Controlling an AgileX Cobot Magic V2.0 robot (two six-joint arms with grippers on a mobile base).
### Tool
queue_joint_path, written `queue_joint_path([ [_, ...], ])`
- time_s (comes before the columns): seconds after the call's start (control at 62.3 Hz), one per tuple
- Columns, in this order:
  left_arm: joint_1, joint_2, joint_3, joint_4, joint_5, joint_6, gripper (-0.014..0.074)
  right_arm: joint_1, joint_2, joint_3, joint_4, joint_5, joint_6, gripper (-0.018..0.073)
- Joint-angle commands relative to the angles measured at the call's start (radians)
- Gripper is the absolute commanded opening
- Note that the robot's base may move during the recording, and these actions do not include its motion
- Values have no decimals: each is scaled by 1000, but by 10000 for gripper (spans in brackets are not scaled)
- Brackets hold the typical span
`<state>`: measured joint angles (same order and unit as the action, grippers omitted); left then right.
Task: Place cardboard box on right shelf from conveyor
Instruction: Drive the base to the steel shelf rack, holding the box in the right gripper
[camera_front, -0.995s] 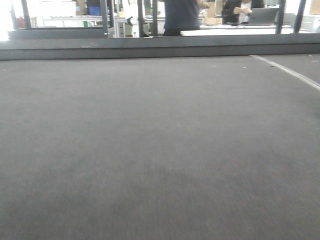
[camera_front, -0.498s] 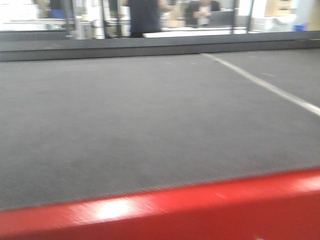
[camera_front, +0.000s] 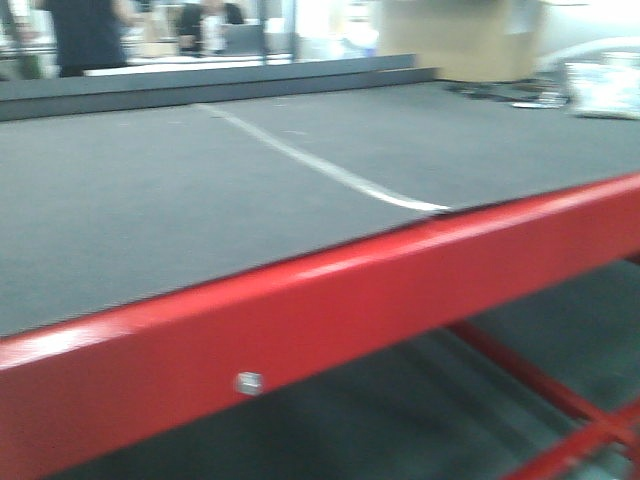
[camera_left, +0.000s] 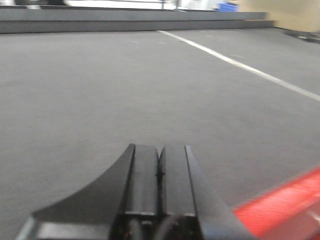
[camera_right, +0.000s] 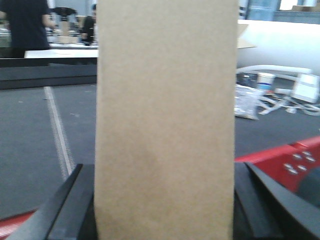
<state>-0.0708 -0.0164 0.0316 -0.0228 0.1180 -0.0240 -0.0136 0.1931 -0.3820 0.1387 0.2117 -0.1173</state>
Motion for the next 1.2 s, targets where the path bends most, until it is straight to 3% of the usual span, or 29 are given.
queue_joint_path([
  [0.0, 2, -8, 8, 1, -85, -5, -116, -6, 8, -29, -9, -97, -8, 74],
  [1.188, 2, -8, 8, 1, -85, -5, -116, -6, 8, -29, -9, -97, -8, 74],
])
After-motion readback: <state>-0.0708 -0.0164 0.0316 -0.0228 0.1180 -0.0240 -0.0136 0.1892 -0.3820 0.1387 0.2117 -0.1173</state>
